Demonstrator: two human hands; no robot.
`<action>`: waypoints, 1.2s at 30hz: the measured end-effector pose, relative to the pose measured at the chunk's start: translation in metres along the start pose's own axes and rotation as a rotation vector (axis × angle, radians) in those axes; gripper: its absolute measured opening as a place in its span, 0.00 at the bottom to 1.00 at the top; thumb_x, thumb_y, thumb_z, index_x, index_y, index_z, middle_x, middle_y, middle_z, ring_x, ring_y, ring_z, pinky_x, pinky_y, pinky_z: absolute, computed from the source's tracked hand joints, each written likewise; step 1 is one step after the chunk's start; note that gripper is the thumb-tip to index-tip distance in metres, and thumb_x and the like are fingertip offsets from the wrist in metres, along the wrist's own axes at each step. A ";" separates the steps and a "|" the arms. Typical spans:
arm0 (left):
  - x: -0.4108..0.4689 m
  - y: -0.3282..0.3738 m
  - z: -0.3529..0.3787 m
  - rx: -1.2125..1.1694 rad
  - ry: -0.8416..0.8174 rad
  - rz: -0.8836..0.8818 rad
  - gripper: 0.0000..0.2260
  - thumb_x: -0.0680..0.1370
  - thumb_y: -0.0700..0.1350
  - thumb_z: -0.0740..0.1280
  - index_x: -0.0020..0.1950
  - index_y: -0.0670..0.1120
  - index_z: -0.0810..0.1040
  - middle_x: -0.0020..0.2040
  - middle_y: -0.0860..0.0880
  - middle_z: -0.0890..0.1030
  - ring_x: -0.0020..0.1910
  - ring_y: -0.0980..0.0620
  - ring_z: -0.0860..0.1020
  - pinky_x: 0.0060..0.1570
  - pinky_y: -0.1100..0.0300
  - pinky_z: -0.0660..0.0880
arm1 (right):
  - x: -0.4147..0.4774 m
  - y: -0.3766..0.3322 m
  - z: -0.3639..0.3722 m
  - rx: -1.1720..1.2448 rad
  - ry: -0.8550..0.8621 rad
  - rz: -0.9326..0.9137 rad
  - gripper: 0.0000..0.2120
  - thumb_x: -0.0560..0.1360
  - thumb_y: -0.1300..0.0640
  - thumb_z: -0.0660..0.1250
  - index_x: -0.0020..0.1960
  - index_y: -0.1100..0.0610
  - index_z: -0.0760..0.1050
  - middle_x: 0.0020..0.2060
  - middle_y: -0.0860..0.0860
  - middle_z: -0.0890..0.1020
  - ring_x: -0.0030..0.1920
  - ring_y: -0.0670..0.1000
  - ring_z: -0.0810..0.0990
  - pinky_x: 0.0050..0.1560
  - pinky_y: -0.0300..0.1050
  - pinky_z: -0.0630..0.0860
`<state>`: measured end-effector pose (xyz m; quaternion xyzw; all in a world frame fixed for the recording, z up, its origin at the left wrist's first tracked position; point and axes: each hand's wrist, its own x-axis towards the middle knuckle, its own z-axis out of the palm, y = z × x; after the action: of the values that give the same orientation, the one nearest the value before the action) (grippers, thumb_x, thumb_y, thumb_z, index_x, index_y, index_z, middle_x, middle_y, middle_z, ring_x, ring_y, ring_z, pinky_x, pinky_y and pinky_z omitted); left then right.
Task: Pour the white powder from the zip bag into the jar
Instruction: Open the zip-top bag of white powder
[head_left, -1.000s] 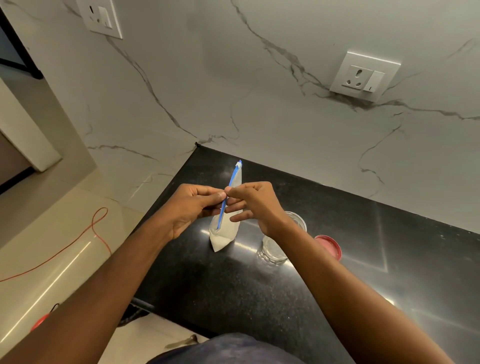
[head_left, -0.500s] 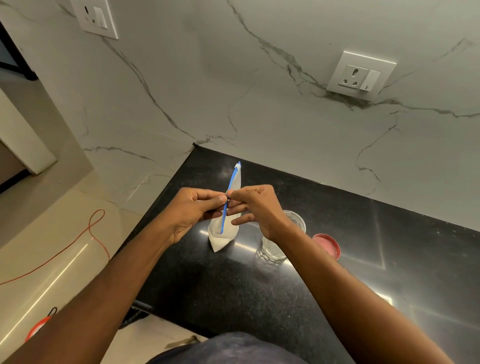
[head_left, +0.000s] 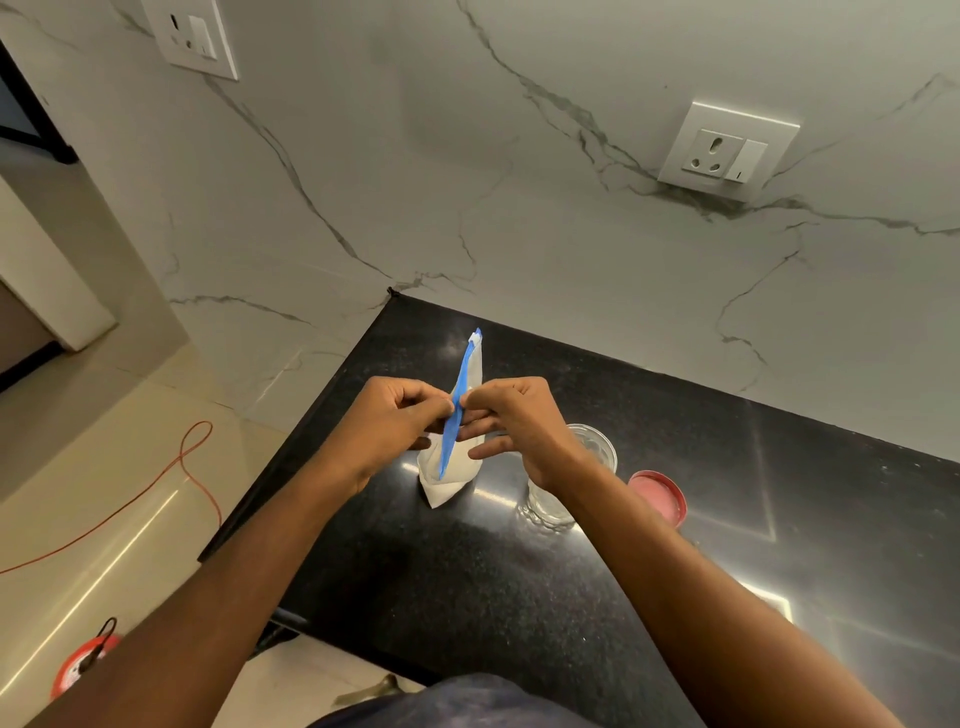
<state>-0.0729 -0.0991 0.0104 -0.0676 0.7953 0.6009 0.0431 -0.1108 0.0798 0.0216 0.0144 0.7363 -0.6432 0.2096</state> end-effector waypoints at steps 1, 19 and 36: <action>0.001 -0.001 0.002 0.092 0.026 0.033 0.06 0.82 0.47 0.72 0.46 0.50 0.87 0.40 0.56 0.88 0.41 0.60 0.87 0.34 0.69 0.80 | 0.000 0.001 0.000 -0.036 0.012 -0.016 0.07 0.81 0.58 0.70 0.48 0.59 0.85 0.38 0.54 0.89 0.37 0.54 0.90 0.34 0.44 0.85; 0.007 0.060 -0.004 0.795 0.182 0.295 0.06 0.77 0.42 0.72 0.45 0.54 0.83 0.45 0.55 0.81 0.38 0.57 0.78 0.37 0.58 0.77 | -0.026 -0.001 -0.011 -0.292 0.199 -0.287 0.06 0.79 0.60 0.70 0.43 0.58 0.80 0.31 0.53 0.85 0.28 0.49 0.85 0.29 0.42 0.81; 0.031 0.105 0.028 0.532 0.097 0.128 0.12 0.83 0.43 0.69 0.40 0.44 0.83 0.41 0.47 0.83 0.37 0.51 0.81 0.37 0.61 0.75 | -0.033 -0.003 -0.028 -0.180 0.213 -0.364 0.07 0.83 0.60 0.65 0.58 0.53 0.80 0.49 0.52 0.85 0.42 0.52 0.86 0.42 0.48 0.85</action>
<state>-0.1210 -0.0454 0.0978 -0.0325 0.9290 0.3683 -0.0169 -0.0891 0.1144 0.0373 -0.0699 0.7990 -0.5971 0.0116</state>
